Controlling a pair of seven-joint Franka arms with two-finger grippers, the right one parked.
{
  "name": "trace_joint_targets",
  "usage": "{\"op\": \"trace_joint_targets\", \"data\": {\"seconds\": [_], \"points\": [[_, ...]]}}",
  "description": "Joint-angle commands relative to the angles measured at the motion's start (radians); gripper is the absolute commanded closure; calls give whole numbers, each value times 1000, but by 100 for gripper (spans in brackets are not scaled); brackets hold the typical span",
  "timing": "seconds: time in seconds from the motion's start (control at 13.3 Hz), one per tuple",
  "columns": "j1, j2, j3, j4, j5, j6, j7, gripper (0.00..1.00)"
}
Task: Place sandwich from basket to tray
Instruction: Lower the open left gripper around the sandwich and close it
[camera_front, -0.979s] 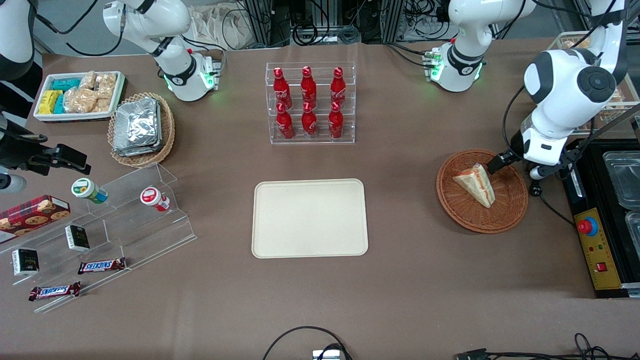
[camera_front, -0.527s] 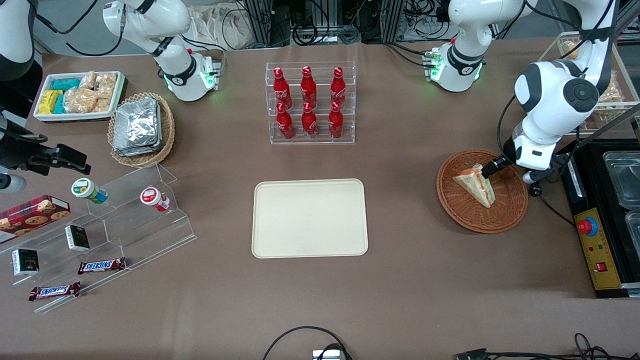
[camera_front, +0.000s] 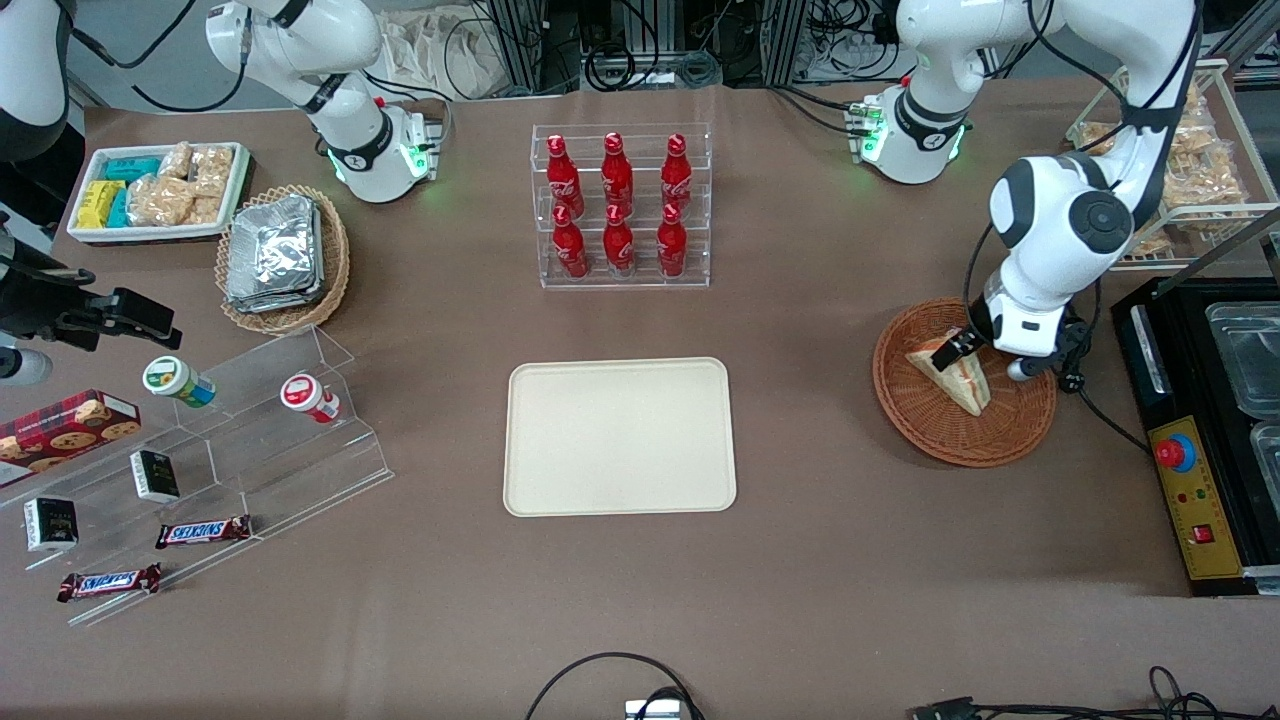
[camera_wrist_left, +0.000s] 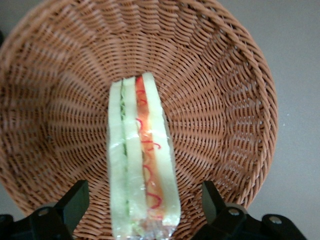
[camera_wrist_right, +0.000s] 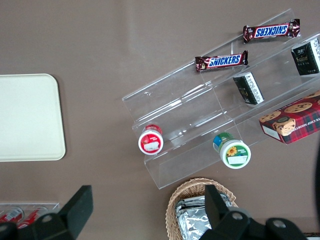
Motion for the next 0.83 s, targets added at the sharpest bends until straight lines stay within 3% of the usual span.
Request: {"op": "trace_joint_targets", "data": {"seconds": [0.0,0.15,0.23,0.68,0.75], "points": [[-7,8,2,-11,-9,34,-17,0],[-7,22,2,-23,-9,66,-15,1],[-7,29,2,-29,-6,83,-15,8],[-14,54,2,-46,11,132,3,65],[-14,52,2,-46,11,129,17,69]]}}
